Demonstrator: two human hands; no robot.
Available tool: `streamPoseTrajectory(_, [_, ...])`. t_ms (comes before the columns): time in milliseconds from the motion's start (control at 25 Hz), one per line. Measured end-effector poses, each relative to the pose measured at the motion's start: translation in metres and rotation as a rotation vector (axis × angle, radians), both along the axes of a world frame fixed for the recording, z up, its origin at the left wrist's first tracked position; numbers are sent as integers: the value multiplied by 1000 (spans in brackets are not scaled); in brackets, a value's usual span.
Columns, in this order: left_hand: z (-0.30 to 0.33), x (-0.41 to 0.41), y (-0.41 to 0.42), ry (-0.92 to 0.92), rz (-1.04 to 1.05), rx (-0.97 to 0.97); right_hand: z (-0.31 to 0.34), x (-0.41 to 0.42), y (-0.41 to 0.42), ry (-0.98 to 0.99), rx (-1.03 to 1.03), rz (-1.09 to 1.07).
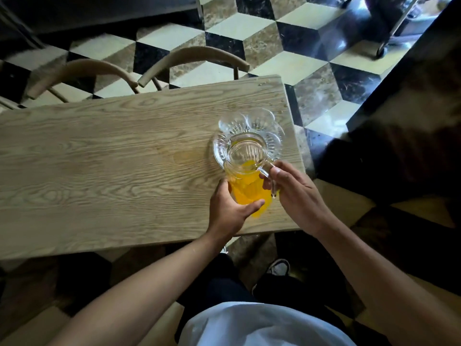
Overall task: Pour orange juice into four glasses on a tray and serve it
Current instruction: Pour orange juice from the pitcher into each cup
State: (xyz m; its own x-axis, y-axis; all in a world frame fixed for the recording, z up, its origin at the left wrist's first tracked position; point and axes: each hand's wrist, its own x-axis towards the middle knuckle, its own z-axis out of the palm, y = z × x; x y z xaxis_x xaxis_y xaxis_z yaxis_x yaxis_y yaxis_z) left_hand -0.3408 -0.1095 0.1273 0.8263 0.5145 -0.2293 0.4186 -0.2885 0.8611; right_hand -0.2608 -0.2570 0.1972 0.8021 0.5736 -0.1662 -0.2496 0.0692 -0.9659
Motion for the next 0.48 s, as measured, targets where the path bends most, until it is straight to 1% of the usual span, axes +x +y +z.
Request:
streamPoseTrajectory(240, [-1,24,-64,34,-47,-105,6,30,-64,-58,-96,-21])
streamPoseTrajectory(480, [-14,62,-98,66,-7,-202,7,62,-84,-83,-158,-51])
